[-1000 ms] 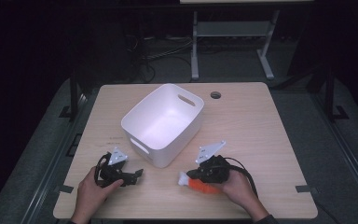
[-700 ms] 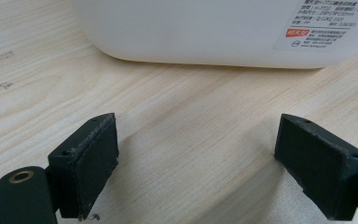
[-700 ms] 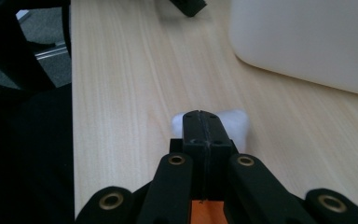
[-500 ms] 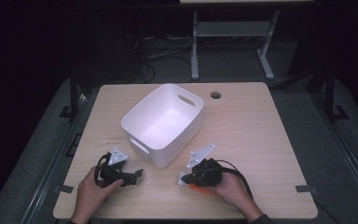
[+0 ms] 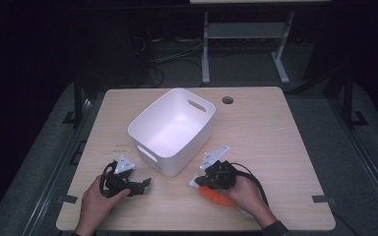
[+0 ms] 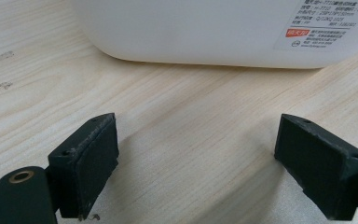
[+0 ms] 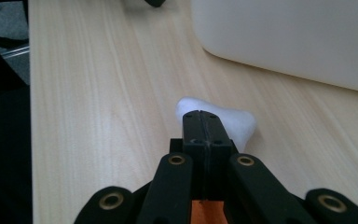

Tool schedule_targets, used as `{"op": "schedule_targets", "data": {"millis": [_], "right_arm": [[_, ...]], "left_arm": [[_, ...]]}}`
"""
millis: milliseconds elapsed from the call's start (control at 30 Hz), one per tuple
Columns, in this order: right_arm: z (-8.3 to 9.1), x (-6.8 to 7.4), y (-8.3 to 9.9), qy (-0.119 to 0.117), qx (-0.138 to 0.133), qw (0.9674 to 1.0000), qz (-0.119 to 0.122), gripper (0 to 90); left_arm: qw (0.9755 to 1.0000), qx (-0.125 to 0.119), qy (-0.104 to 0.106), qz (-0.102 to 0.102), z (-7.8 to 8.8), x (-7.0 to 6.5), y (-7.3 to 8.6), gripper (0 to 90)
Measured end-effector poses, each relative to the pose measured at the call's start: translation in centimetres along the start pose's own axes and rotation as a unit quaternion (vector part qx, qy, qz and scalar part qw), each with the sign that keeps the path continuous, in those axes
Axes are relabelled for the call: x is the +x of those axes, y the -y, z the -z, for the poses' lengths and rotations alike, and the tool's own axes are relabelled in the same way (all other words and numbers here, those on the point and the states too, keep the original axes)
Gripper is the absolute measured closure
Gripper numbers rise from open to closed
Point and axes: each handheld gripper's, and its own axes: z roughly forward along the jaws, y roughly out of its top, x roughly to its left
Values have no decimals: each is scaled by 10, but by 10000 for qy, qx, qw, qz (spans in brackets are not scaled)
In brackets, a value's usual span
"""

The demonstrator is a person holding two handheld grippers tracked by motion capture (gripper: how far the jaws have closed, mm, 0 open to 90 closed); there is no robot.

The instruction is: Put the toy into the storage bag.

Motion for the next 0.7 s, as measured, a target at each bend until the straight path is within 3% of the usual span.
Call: {"op": "schedule_targets", "data": {"millis": [233,433,533,700], "right_arm": [[4,-7,2,168,-14,9998,-131,896],[12,-5,2,123,-151,9997,-160,888],[19,-4,2,163,-247,9991,-292,844],[32,-6,4,360,-341,9974,-529,697]], "left_arm": [[10000,-3,1,3,0,0,0,125],[10000,-3,1,4,0,0,0,125],[10000,-3,1,4,0,0,0,126],[10000,-28,-1,34,0,0,0,126]]}}
